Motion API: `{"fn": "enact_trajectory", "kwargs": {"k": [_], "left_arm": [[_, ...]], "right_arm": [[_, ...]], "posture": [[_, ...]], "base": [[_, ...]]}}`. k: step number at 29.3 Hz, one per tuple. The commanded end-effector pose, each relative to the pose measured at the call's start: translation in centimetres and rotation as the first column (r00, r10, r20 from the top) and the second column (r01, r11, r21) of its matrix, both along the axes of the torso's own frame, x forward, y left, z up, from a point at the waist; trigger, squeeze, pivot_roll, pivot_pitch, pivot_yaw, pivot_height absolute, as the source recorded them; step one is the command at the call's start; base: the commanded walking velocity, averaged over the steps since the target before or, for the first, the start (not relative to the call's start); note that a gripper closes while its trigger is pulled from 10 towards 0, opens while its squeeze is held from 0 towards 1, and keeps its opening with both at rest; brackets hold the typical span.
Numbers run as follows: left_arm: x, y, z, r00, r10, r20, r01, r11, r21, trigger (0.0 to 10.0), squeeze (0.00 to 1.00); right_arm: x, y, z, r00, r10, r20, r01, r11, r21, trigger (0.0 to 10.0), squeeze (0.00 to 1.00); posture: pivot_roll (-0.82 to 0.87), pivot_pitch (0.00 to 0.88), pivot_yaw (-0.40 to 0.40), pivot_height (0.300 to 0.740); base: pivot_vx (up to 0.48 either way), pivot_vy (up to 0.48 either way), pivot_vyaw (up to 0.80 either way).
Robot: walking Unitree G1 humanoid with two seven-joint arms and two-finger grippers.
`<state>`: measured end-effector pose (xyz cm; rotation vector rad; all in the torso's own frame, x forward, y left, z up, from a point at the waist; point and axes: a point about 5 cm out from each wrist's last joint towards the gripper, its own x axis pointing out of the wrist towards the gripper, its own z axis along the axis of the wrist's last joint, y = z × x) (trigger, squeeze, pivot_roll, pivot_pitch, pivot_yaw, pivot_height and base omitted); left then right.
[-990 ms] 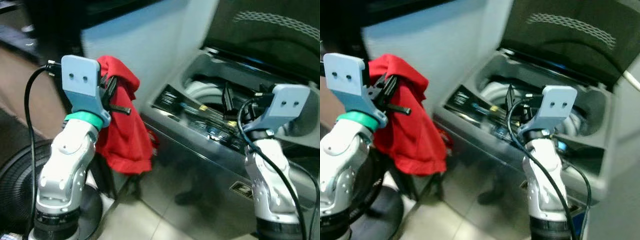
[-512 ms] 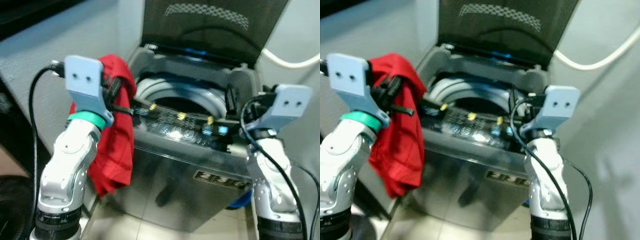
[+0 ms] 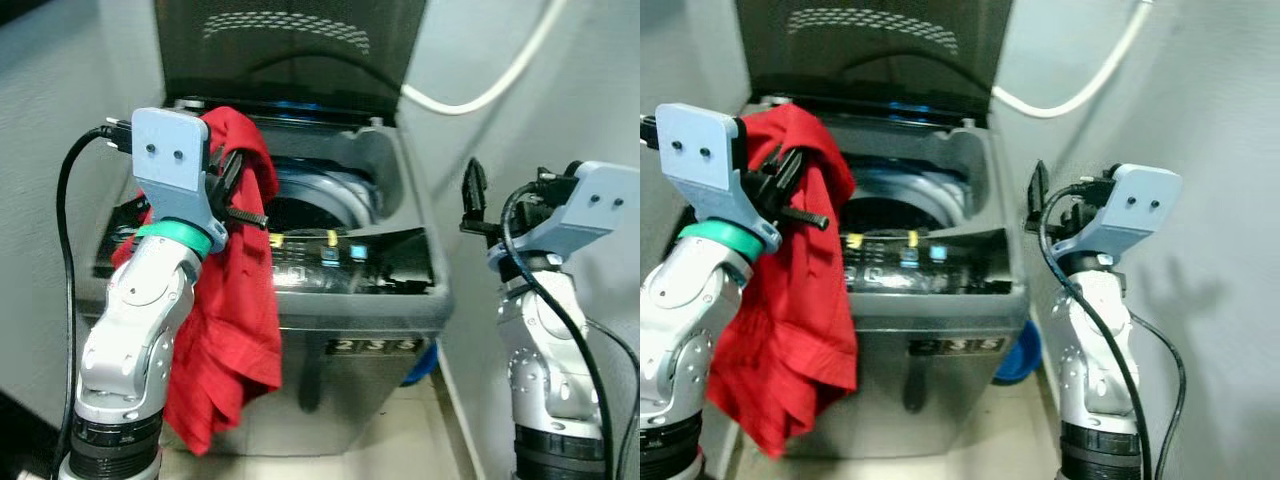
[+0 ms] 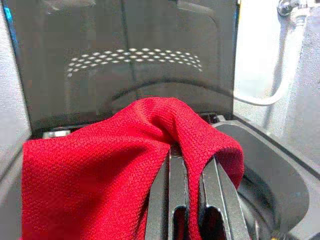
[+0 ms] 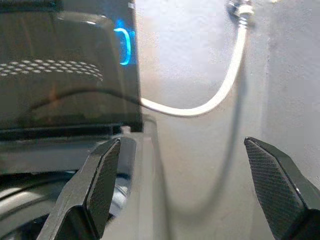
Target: Clothes washing
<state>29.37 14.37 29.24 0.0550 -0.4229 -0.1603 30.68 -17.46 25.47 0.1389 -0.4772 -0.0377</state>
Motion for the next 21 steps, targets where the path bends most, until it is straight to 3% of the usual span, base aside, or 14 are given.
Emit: {"fn": "enact_trajectory", "kwargs": {"k": [1,7,21], "left_arm": [[-0.3,-0.3,0.5,1.000,-0.011,0.029,0.010,1.000,0.003,10.0,0.00],[0.0,0.4,0.7,0.996,0.070,0.059,-0.072,0.997,0.018,10.0,0.00],[0.0,0.5,0.8,0.995,0.077,0.063,-0.077,0.997,-0.005,10.0,0.00]], "right_arm": [[-0.1,-0.6,-0.3,1.000,-0.019,-0.013,0.019,1.000,0.011,10.0,0.00],[-0.2,0.7,-0.2,0.999,0.036,0.005,-0.036,0.998,-0.058,10.0,0.00],[-0.1,1.1,-0.1,0.998,0.061,0.007,-0.060,0.996,-0.065,10.0,0.00]], "posture": [[0.05,0.050,-0.017,0.740],[0.05,0.052,-0.015,0.740],[0.05,0.057,-0.020,0.740]], "base": [[0.000,0.000,-0.80],[0.356,0.000,-0.13],[0.429,0.000,0.00]]}}
